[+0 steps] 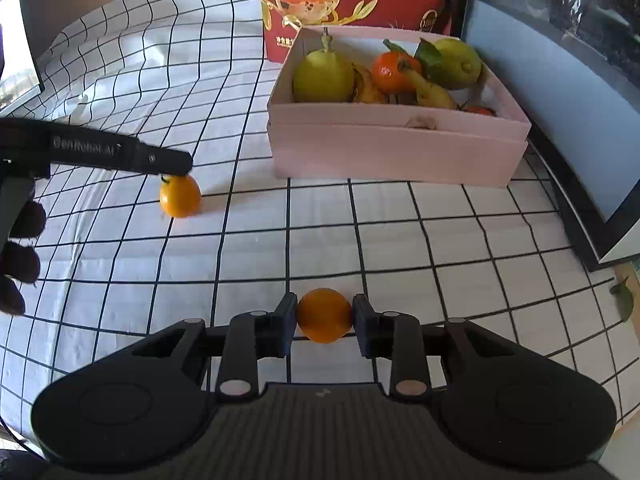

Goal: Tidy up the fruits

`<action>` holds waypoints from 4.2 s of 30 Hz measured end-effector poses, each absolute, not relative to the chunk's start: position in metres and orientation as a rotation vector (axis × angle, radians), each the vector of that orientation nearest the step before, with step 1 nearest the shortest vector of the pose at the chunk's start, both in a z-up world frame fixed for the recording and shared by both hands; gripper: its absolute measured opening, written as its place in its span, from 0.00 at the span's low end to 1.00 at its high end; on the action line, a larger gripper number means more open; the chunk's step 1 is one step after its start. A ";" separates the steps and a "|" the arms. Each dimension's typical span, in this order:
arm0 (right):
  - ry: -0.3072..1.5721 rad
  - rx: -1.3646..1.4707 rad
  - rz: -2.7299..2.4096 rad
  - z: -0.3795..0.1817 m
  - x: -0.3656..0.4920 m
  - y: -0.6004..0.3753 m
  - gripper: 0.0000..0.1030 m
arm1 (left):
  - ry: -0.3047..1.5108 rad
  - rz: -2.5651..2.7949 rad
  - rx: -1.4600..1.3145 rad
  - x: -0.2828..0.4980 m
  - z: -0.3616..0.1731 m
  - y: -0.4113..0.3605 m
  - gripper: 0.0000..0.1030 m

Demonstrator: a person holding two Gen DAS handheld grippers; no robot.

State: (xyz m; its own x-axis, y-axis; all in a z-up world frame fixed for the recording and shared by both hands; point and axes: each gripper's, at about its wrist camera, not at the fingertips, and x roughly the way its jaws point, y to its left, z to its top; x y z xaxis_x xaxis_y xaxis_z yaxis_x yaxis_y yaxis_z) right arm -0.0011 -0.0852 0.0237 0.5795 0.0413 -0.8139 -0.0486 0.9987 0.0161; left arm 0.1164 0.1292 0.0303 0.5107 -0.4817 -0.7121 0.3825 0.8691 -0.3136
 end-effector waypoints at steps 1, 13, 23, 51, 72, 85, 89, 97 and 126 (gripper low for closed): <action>0.948 -0.009 0.053 0.023 -0.002 -0.085 0.31 | 0.897 -0.518 -0.129 0.118 0.030 0.131 0.42; 0.918 -0.042 0.048 0.017 -0.004 -0.072 0.66 | 0.858 -0.482 -0.254 0.131 0.039 0.159 0.38; 0.906 -0.033 0.027 0.011 -0.003 -0.074 0.88 | 0.834 -0.504 -0.023 0.099 0.045 0.140 0.38; 0.868 -0.055 0.071 0.012 -0.017 -0.078 0.75 | 1.002 -0.504 -0.110 0.090 0.023 0.118 0.36; 0.407 -0.144 0.052 0.181 0.086 -0.131 0.50 | 0.717 -0.722 -0.235 0.230 0.192 0.026 0.36; 0.595 0.065 0.039 0.093 0.032 -0.160 0.68 | 0.731 -0.574 -0.128 0.113 0.100 0.058 0.36; 0.654 0.060 0.005 0.057 0.015 -0.150 0.74 | 0.791 -0.491 -0.063 0.066 0.050 0.058 0.36; 0.797 -0.018 -0.005 0.010 0.024 -0.144 0.74 | 0.744 -0.365 -0.001 0.039 0.011 0.047 0.37; 0.682 -0.068 0.108 -0.005 0.046 -0.185 1.00 | 0.645 -0.165 0.028 0.029 0.003 -0.007 0.46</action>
